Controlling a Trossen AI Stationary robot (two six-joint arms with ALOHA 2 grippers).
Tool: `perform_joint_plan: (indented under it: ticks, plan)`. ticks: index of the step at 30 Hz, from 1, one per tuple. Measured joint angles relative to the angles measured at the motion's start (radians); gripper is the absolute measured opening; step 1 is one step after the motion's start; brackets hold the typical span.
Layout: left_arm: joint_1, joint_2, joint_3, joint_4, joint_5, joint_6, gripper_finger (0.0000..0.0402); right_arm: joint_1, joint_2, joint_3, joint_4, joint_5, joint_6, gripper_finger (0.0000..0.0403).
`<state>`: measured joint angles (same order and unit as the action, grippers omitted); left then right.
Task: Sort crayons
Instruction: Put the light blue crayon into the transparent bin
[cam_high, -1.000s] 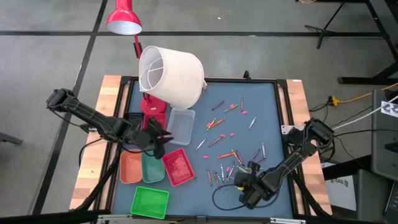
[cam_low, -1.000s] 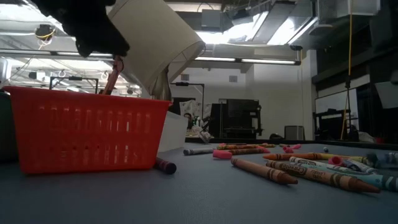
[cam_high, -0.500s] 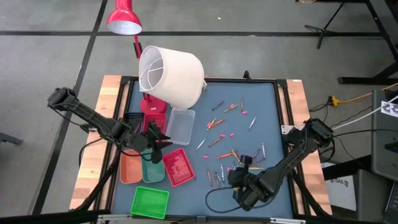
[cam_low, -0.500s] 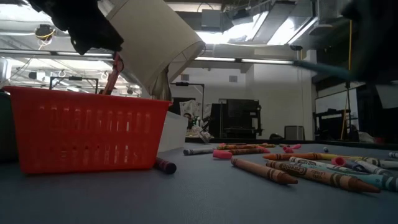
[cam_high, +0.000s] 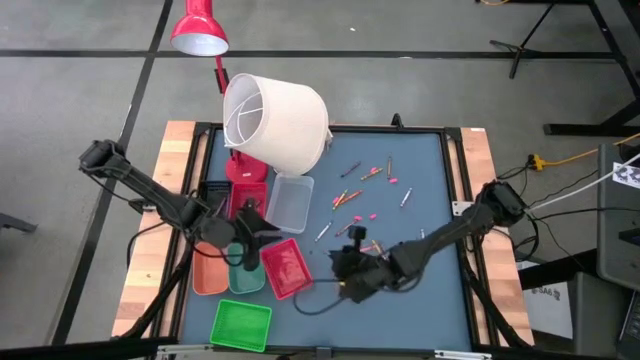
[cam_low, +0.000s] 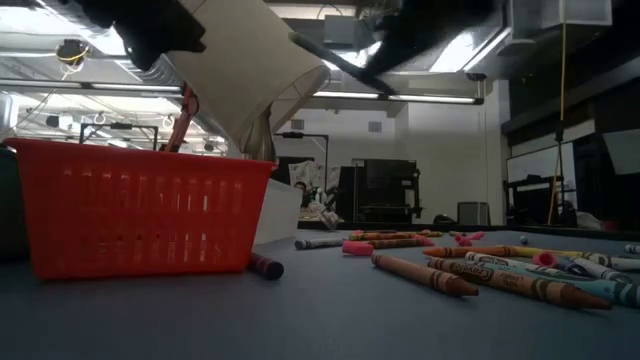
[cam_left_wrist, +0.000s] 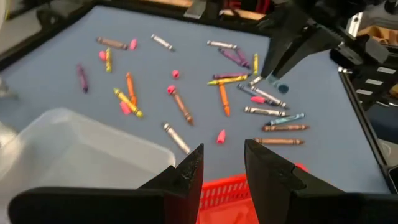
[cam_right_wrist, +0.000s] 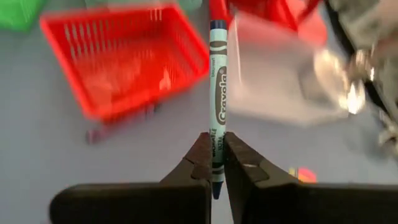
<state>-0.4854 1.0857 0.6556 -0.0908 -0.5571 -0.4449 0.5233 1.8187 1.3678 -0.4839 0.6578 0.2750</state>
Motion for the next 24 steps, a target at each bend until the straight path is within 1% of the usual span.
perform_joint_plan:
  ticks: [4, 8, 13, 20, 24]
  plan:
    - [0.0, 0.07, 0.0, 0.079, 0.0, 0.074, 0.01, -0.054, 0.0, 0.0, 0.178, -0.078, -0.15, 0.0017]
    - [0.0, 0.147, 0.0, 0.164, -0.005, 0.133, 0.01, -0.097, 0.0, 0.0, 0.287, -0.15, -0.229, 0.0017]
    - [0.0, 0.221, 0.0, 0.255, -0.011, 0.167, 0.01, -0.151, 0.0, 0.0, 0.308, -0.154, -0.234, 0.0017]
    - [0.001, 0.272, 0.0, 0.264, -0.015, 0.163, 0.01, -0.252, 0.016, 0.0, 0.307, -0.156, -0.222, 0.0017]
    - [0.001, 0.277, 0.0, 0.263, -0.013, 0.162, 0.01, -0.306, 0.067, -0.001, 0.322, -0.212, -0.221, 0.0017]
